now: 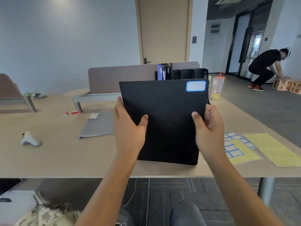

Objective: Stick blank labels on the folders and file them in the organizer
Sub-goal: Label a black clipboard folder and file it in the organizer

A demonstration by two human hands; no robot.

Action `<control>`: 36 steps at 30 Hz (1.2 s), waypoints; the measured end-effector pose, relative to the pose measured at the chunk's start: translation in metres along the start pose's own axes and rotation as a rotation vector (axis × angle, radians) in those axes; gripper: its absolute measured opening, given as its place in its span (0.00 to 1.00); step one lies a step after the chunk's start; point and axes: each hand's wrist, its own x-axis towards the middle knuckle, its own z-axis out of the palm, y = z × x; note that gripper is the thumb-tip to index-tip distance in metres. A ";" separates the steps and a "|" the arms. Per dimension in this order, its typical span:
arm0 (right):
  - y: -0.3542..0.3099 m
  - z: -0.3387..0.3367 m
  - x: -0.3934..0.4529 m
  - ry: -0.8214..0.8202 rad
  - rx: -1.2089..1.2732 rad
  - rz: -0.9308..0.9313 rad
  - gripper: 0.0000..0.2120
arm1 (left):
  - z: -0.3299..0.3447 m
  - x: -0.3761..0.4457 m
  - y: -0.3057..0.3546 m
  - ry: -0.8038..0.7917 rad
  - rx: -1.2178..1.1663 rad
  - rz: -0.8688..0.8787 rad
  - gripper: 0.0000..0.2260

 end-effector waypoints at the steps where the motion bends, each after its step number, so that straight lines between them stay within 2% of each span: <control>1: 0.001 0.002 0.001 0.010 -0.006 -0.006 0.06 | 0.002 -0.002 -0.007 -0.023 -0.048 0.006 0.41; 6: 0.009 0.007 0.004 0.042 -0.014 0.003 0.05 | 0.013 -0.012 -0.032 -0.091 -0.071 0.020 0.43; 10: 0.026 -0.001 -0.005 -0.048 -0.155 0.088 0.07 | 0.023 -0.019 -0.047 -0.115 -0.028 -0.001 0.46; 14: 0.044 -0.011 -0.020 -0.143 -0.264 0.153 0.11 | 0.032 -0.020 -0.049 -0.093 0.016 0.040 0.45; 22: 0.035 -0.036 -0.008 -0.183 -0.456 0.076 0.08 | 0.053 -0.006 -0.028 -0.097 -0.060 0.056 0.39; 28: 0.015 -0.066 0.016 -0.032 -0.451 0.044 0.04 | 0.095 0.023 0.015 -0.294 -0.170 0.047 0.41; 33: -0.007 -0.079 0.042 0.160 -0.484 -0.020 0.06 | 0.135 0.031 0.050 -0.356 -0.087 0.131 0.34; 36: -0.008 -0.076 0.064 0.225 -0.511 -0.027 0.06 | 0.157 0.035 0.051 -0.397 0.024 0.112 0.30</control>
